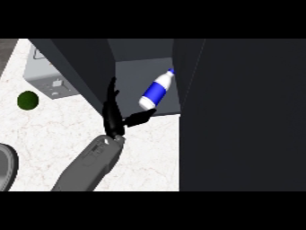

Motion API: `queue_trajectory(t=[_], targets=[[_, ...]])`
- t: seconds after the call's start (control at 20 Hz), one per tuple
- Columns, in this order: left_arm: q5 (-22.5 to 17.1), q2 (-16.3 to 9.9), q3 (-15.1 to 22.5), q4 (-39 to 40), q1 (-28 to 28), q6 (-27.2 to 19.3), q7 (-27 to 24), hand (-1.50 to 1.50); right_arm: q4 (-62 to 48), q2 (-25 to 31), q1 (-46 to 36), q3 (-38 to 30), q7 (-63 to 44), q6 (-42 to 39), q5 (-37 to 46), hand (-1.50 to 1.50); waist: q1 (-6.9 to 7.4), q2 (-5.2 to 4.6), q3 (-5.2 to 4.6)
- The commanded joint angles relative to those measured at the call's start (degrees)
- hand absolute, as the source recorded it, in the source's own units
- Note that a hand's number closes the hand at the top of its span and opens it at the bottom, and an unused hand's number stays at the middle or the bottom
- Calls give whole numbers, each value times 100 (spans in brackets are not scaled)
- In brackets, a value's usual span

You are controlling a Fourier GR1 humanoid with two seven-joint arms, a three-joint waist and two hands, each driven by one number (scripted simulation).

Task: Pick up the bottled water, place it into the cabinet and close the cabinet

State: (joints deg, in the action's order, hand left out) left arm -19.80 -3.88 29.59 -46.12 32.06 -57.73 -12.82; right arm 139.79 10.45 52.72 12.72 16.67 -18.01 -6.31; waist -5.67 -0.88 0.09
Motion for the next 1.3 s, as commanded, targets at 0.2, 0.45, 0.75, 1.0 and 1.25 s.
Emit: queue_trajectory(t=[0.2, 0.45, 0.75, 1.0, 1.25], targets=[[-414, -290, -651, -275, 1696, 1749, -543, -150, 145, -17, 61, 68, -66, -40, -182, -150, 24, -34, -32], [-732, -189, -1194, 479, 2104, 2748, -1143, -150, 628, 49, 304, -94, -298, -16, -458, -150, 203, -5, -21], [-641, 246, -1431, 993, 2388, 2819, -1473, -150, 887, 43, 825, -119, -207, -109, -423, -150, 336, 71, -13], [-748, 380, -1311, 632, 1702, 3131, -1798, -150, 791, 56, 464, -192, -486, -66, -635, -150, 457, 87, -11], [-927, 385, -1116, 90, 972, 3759, -2055, -150, 681, -193, 412, 199, -417, 130, -212, -150, 485, 87, -14]])
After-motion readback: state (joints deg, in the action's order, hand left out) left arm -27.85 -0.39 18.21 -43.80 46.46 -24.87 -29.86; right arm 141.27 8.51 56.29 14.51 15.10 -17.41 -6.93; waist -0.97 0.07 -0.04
